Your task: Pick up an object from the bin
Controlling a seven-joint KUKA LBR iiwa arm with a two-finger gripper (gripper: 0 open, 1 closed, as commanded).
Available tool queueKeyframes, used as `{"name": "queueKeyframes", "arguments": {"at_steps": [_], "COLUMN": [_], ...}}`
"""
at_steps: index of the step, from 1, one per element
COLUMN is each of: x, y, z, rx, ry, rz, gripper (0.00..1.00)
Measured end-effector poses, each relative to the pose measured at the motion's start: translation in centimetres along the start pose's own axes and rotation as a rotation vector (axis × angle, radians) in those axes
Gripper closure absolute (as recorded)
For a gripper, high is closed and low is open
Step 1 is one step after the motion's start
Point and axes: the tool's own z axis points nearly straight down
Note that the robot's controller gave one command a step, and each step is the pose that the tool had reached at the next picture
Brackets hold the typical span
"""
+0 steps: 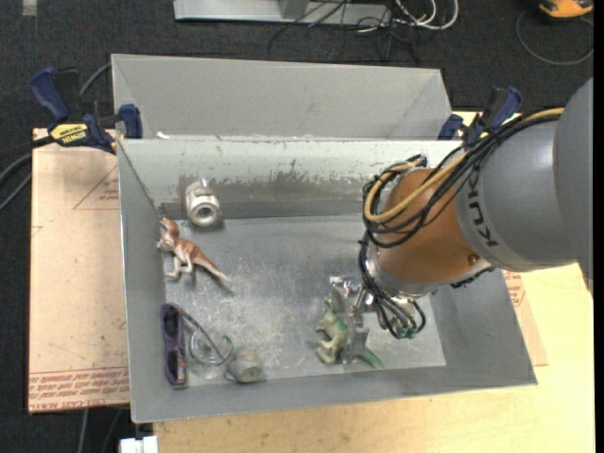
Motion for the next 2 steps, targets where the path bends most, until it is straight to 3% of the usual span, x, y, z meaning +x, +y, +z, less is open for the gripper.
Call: {"name": "queueKeyframes", "arguments": {"at_steps": [2], "x": [0.15], "y": [0.0], "z": [-0.88], "rx": [0.0], "ry": [0.004], "rz": [0.001], "gripper": [1.0]}}
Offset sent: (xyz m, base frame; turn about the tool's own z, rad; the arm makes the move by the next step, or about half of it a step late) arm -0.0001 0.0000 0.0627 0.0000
